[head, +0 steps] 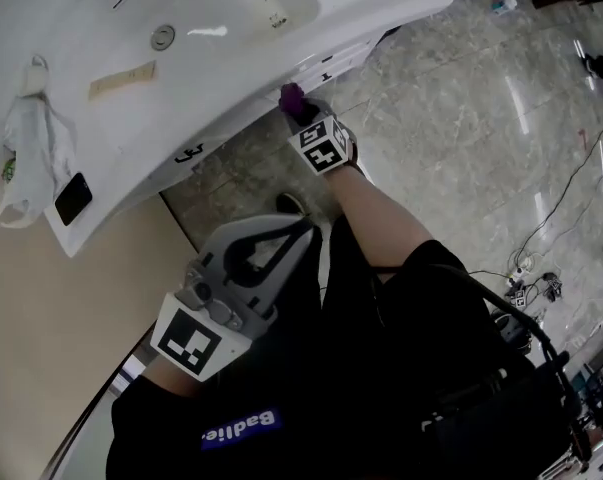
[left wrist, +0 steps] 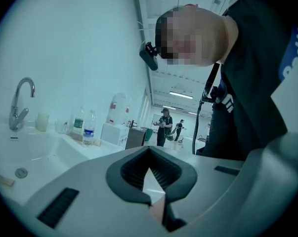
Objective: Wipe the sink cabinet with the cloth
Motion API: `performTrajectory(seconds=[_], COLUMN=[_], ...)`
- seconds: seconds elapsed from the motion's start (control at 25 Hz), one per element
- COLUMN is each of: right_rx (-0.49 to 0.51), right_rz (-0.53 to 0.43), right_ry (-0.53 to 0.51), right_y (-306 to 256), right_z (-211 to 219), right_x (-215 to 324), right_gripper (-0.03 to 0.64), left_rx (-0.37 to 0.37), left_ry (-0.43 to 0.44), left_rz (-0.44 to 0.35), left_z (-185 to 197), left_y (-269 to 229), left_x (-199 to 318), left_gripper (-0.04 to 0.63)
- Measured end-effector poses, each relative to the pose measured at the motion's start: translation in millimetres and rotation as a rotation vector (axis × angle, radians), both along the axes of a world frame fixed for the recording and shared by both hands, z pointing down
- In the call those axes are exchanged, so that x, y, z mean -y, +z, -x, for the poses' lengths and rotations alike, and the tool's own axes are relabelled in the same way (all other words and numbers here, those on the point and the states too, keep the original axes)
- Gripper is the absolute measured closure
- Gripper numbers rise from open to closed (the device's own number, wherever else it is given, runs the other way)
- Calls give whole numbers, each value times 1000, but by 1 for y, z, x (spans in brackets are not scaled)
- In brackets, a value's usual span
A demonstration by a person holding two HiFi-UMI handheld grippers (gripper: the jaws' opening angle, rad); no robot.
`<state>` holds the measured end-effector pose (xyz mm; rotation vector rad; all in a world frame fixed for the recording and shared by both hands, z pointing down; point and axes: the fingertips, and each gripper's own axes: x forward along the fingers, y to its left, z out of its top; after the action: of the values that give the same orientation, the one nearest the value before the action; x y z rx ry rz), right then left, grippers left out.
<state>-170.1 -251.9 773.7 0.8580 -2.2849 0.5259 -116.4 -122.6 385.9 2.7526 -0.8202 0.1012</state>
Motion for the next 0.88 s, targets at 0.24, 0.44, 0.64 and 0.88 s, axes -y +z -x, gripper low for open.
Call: performTrajectory(seconds=[0.24, 0.44, 0.64, 0.88], right_rx=[-17, -21, 34, 135], right_rz=[24, -68, -136, -219], right_ry=[-17, -110, -149, -222], right_y=[-94, -196, -285, -366], right_z=[-25, -35, -50, -84], right_x=[-80, -125, -176, -223], right_gripper=[532, 532, 532, 532], left_rx=[-12, -25, -41, -66], left_ry=[12, 42, 27, -59], left_rz=[-18, -95, -129, -153], left_z=[11, 18, 23, -9], left_y=[-72, -125, -164, -202], left_x=[-32, -50, -73, -113], left_gripper=[606, 606, 606, 606])
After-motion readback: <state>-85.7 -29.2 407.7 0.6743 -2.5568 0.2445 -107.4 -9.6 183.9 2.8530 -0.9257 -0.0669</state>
